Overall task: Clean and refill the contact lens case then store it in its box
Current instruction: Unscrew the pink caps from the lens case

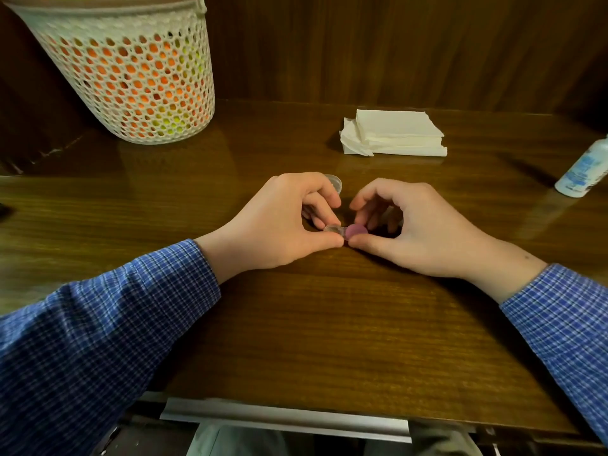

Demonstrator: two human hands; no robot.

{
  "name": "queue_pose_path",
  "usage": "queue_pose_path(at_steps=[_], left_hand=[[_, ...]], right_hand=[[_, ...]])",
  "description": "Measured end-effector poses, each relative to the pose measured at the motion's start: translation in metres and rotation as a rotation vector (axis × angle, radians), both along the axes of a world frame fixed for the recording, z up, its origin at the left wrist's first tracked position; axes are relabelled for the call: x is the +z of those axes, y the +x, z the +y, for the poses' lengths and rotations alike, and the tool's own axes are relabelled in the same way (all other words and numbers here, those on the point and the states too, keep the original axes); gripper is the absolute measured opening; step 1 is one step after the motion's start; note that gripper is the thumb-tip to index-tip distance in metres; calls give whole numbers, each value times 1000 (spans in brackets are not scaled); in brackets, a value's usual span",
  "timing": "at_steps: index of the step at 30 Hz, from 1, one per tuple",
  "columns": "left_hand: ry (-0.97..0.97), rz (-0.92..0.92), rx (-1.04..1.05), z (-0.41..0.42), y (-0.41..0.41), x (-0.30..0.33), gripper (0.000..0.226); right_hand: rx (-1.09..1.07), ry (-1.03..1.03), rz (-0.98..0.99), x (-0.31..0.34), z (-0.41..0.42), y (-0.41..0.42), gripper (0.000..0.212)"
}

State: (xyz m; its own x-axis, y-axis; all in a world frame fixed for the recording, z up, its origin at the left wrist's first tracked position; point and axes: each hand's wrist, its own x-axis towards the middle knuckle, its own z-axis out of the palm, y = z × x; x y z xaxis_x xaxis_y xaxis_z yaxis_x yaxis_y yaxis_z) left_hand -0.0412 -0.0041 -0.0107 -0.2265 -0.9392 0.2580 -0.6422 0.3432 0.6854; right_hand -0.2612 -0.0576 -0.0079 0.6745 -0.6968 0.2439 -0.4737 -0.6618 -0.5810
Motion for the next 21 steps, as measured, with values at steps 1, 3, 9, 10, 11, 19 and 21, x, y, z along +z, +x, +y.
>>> queue_pose_path(at_steps=[1, 3, 9, 10, 11, 19, 21], left_hand=[[-1, -1, -1, 0, 0, 0, 42], [-1, -2, -1, 0, 0, 0, 42], [-10, 2, -1, -1, 0, -1, 40], [-8, 4, -2, -1, 0, -1, 40], [-8, 4, -3, -1, 0, -1, 41], [3, 10, 3, -1, -1, -1, 42], [3, 10, 7, 0, -1, -1, 41]], right_hand=[[18, 15, 1, 0, 0, -1, 35], [50, 21, 11, 0, 0, -2, 34], [14, -37, 21, -1, -1, 1, 46], [5, -27, 13, -1, -1, 1, 45], [7, -8, 5, -2, -1, 1, 43], [71, 25, 11, 0, -1, -1, 40], [45, -1, 14, -1, -2, 0, 45]])
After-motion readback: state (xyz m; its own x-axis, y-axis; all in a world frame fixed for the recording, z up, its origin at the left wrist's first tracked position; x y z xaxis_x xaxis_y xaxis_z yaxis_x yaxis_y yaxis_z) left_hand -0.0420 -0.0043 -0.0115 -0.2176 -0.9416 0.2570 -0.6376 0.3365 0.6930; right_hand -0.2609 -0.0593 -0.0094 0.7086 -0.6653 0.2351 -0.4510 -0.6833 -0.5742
